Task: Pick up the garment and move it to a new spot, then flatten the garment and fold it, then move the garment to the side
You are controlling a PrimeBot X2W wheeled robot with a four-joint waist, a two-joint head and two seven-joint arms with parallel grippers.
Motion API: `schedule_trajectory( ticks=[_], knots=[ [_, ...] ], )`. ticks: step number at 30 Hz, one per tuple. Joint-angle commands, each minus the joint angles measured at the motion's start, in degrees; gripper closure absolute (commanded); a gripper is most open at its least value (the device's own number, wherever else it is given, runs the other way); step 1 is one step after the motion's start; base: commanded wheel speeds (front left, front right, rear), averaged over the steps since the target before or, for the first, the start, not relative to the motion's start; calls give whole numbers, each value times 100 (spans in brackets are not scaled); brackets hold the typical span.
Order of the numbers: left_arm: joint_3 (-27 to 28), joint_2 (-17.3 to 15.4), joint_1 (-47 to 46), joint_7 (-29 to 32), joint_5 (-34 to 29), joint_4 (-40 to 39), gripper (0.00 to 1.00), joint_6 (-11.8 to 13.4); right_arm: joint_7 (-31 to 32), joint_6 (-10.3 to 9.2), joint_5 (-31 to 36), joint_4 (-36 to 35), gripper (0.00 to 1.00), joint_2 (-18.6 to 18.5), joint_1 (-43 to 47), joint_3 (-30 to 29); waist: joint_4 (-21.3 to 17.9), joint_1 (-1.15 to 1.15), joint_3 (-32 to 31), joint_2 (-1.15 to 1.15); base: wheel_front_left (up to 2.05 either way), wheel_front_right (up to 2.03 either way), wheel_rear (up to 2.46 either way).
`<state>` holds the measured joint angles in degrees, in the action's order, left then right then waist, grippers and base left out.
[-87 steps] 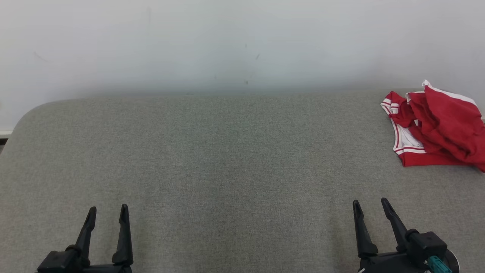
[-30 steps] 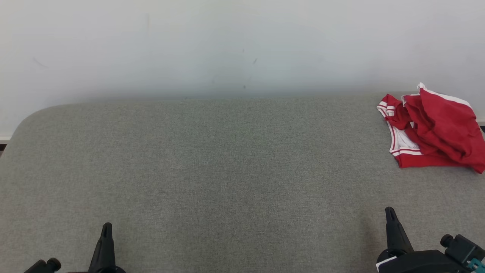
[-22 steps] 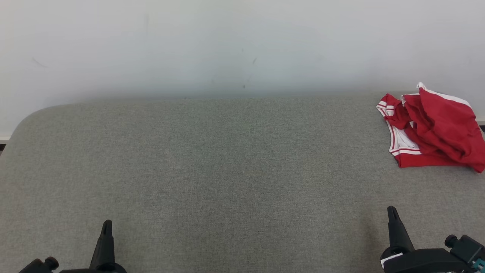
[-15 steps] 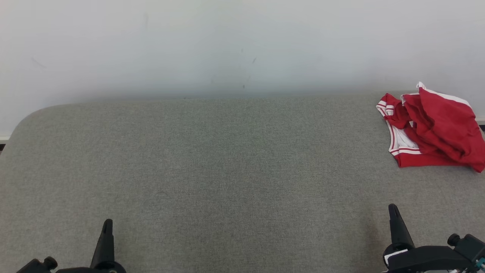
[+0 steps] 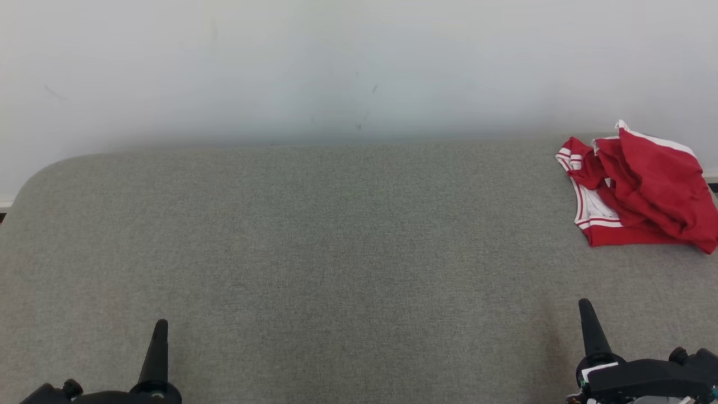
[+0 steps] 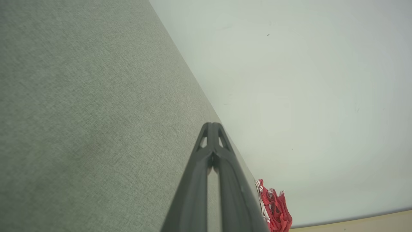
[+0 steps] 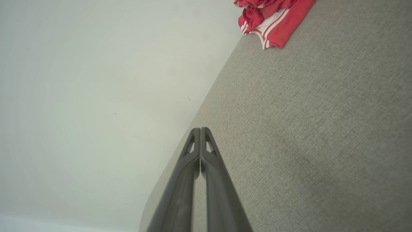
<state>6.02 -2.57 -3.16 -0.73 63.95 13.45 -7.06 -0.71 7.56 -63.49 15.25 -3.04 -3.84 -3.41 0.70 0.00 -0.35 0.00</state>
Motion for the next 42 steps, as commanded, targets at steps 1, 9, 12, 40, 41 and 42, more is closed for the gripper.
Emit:
schedule_trajectory(
  ticks=[1,9,12,40,41,42],
  knots=[
    [15,-31,-129,28,128,-31,100,-20,24,-7,-126,-71,100,1,-111,-30,-1,0,1,0,0,0,0],
    [23,-34,-167,149,594,-18,100,-27,145,-8,-591,-84,100,4,-134,-80,-10,0,8,0,0,0,0],
    [26,-34,-180,188,741,-14,100,-30,184,-8,-765,-85,100,5,-142,-98,-14,0,10,0,0,0,0],
    [49,-41,-271,532,2056,34,100,-51,532,-11,-2078,-117,100,15,-216,-238,-45,0,34,0,0,0,0],
    [50,-41,-275,539,2087,36,100,-52,535,-11,-2126,-118,100,15,-220,-243,-46,0,35,0,0,0,0],
    [52,-42,-280,556,2122,36,100,-53,552,-11,-2173,-119,100,16,-223,-249,-48,0,36,0,0,0,0]
  ],
)
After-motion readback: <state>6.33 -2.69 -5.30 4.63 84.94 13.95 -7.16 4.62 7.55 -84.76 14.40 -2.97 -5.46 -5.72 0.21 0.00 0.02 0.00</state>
